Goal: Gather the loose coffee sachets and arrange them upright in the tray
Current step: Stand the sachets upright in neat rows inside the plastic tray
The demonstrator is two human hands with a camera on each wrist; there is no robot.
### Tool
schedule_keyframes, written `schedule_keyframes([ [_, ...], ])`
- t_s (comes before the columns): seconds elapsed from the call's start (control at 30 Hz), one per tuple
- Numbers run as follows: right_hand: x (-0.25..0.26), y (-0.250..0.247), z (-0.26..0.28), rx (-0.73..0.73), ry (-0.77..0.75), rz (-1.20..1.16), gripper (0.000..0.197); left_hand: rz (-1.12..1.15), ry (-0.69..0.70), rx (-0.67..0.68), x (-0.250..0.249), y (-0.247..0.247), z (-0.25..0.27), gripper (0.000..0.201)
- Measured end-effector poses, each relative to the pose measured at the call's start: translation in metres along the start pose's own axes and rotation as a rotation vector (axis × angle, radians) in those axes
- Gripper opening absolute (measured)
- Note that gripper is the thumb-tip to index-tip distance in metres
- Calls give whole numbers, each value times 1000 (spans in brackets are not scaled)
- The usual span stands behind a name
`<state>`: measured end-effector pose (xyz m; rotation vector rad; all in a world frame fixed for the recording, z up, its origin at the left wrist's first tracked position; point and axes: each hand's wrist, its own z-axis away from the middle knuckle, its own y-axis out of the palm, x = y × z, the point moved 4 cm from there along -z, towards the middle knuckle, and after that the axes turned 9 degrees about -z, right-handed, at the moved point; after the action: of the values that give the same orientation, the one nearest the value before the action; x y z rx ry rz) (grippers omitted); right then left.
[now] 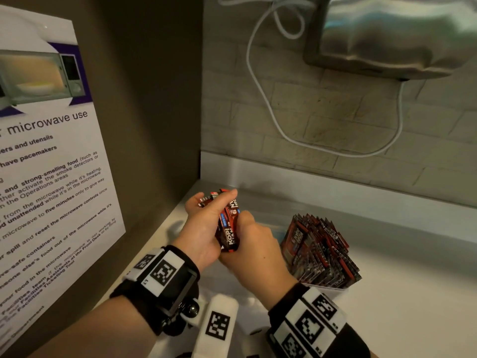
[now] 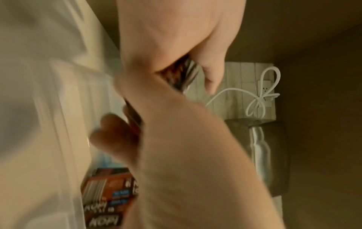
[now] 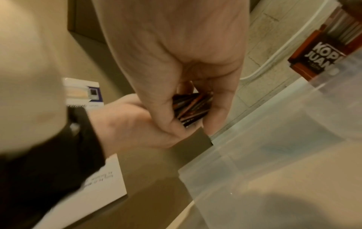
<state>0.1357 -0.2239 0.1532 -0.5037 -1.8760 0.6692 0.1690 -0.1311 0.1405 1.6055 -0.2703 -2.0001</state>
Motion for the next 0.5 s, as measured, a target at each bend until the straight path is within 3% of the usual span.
schedule_keyframes([
  [0.07, -7, -6, -5, -17, 60, -124, 30, -17, -54, 152, 0, -1, 1, 64],
  [0.17, -12, -7, -10, -7, 122, -302, 35, -145, -146, 345, 10, -1, 5, 47],
  [0.3, -7, -2, -14, 101, 104, -372, 40, -63, -143, 283, 12, -3, -4, 34],
  [0.43, -6, -7, -25, 91, 162, -453, 9, -122, -148, 344, 7, -7, -9, 32],
  [0.5, -7, -9, -32, 69, 166, -388, 12, -117, -182, 385, 3, -8, -8, 32],
])
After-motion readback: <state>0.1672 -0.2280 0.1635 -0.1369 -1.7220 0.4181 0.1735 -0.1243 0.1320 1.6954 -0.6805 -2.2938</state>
